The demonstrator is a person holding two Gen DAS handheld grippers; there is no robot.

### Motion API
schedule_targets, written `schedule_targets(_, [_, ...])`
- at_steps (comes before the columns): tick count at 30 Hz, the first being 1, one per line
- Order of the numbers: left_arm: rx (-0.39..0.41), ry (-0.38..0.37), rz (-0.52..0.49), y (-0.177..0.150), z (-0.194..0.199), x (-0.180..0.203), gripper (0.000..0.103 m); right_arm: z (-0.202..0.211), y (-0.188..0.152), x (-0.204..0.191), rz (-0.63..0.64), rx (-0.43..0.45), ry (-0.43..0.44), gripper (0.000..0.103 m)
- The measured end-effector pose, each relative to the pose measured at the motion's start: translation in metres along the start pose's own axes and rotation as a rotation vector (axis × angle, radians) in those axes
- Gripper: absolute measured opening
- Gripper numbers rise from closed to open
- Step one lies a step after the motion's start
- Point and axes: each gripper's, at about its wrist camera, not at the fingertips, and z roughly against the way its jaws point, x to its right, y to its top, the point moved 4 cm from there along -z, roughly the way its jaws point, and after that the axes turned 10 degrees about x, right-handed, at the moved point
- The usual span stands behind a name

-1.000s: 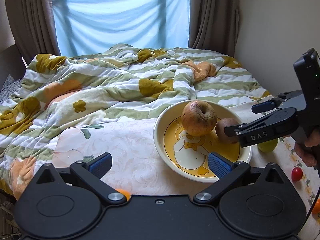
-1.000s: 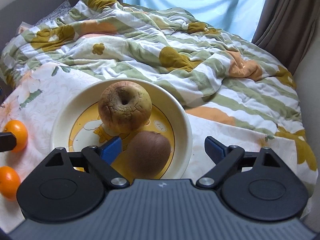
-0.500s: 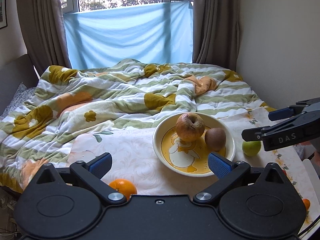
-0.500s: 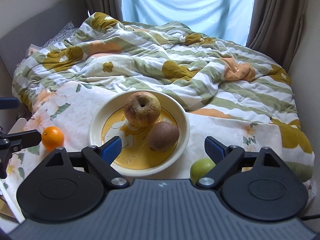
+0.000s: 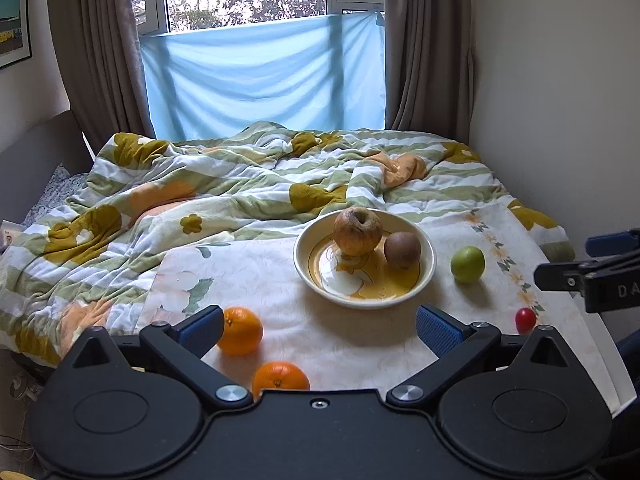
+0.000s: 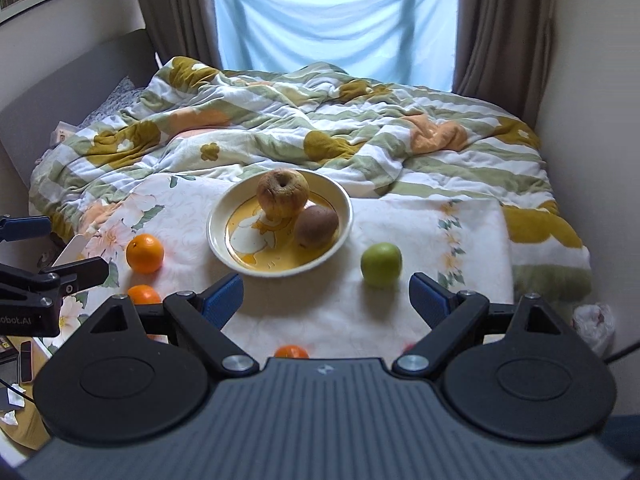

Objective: Organize fruits
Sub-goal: 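Grasp the green apple with the left tool while the right tool grasps an orange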

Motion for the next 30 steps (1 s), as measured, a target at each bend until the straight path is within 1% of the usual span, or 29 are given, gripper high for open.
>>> schedule_targets(6, [-0.016, -0.029, -0.003, -0.017, 0.012, 0.004, 0.103, 0.038, -0.024, 0.000, -0.090, 0.016, -0.046, 0.103])
schedule_targets(10, [-0.046, -0.078, -0.017, -0.033, 0.011, 0.014, 0.103, 0.053, -0.041, 0.001, -0.129, 0.019, -0.111, 0.103])
schedule_targets(13, [-0.062, -0.114, -0.025, -0.047, 0.006, 0.025, 0.103, 0.059, -0.060, 0.012, -0.163, 0.006, -0.154, 0.103])
schedule_targets(17, [-0.074, -0.160, -0.031, -0.065, -0.002, 0.044, 0.103, 0.061, -0.089, 0.030, -0.156, -0.016, -0.205, 0.103])
schedule_targets(21, [-0.093, -0.173, -0.033, -0.082, -0.009, 0.066, 0.103, 0.055, -0.115, 0.047, -0.130, -0.041, -0.229, 0.103])
schedule_targets(26, [-0.110, -0.158, -0.036, -0.100, -0.021, 0.091, 0.103, 0.040, -0.141, 0.068, -0.130, -0.074, -0.210, 0.102])
schedule_targets(30, [-0.137, -0.155, -0.022, -0.112, -0.035, 0.105, 0.101, 0.024, -0.156, 0.076, -0.088, -0.097, -0.188, 0.095])
